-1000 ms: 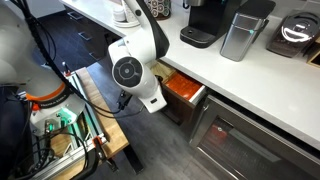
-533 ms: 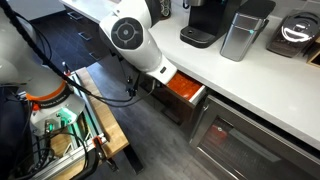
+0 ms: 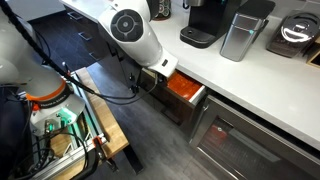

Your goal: Open the topmost drawer then remove one orange packet and put it on the counter

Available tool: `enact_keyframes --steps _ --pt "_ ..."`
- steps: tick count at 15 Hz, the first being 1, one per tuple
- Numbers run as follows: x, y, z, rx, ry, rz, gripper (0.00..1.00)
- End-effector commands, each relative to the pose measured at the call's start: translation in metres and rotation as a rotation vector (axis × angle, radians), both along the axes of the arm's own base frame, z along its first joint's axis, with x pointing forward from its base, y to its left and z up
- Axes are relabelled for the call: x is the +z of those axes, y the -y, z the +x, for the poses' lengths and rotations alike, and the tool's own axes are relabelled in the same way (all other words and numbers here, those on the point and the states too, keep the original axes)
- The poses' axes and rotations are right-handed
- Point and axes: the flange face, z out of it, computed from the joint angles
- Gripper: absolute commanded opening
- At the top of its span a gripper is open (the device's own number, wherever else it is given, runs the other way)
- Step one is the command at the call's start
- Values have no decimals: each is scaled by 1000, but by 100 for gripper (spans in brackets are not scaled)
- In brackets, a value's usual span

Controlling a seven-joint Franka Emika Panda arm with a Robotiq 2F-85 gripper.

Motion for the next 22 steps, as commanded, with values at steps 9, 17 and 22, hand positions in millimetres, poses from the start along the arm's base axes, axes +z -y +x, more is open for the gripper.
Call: enact_keyframes --steps 9,17,22 --pt "-16 -79 47 604 38 -189 100" --pt "-30 -84 44 706 20 -217 100" --pt "-41 -66 52 673 -12 -267 100"
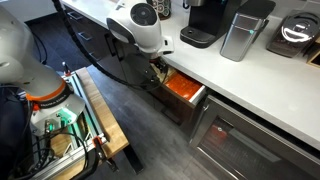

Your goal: Open the topmost drawer then remove one orange packet and put it on the counter

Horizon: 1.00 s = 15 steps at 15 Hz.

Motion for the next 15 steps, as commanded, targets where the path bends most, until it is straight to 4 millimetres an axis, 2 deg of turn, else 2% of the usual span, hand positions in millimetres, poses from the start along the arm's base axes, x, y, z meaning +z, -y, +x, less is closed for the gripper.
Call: enact_keyframes --steps 1,9,12,15 --pt "-15 25 11 -43 -7 -81 100" --pt "-44 70 44 -55 4 -150 100" --pt "-60 88 51 -52 -9 -170 100" --pt "-76 98 57 -47 -12 -166 100"
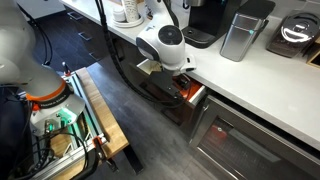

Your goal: Open the topmost drawer then remove one orange packet and put it on the counter

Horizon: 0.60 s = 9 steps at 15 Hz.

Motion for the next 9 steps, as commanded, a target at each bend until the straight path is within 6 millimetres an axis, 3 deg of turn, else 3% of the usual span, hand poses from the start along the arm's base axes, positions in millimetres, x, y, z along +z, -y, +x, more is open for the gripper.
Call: enact_keyframes --steps 1,5,7,8,9 --pt "-25 15 9 3 2 -12 100" --pt "-40 26 16 -12 20 -19 98" --pt "-45 29 19 -15 29 -26 91" --pt "-49 29 20 -15 29 -23 80" --pt "-52 29 20 -14 30 -23 82"
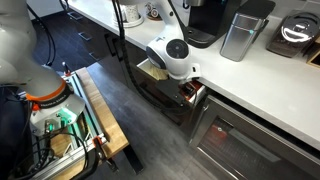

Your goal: Open the topmost drawer then remove one orange packet and put it on the counter

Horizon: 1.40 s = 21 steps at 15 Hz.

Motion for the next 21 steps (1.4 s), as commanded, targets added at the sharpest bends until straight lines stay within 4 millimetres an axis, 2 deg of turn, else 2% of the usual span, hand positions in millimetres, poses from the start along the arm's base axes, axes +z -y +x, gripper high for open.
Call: enact_keyframes --steps 1,2,3,6,7,10,16,17,19,20,21 --pt "-15 5 4 3 13 -11 73" --pt "-16 6 4 3 14 -11 61" --pt "-17 7 5 4 17 -10 58" --pt "-14 12 4 0 29 -17 36" --pt "-12 13 3 -3 34 -21 35" --pt "-2 20 0 -8 52 -35 43" --pt "8 25 -6 -10 76 -46 39" --pt "10 26 -8 -9 79 -48 30" --pt "13 27 -10 -11 85 -50 23" --pt "14 29 -11 -9 90 -50 7" --pt "15 31 -12 -9 93 -51 0"
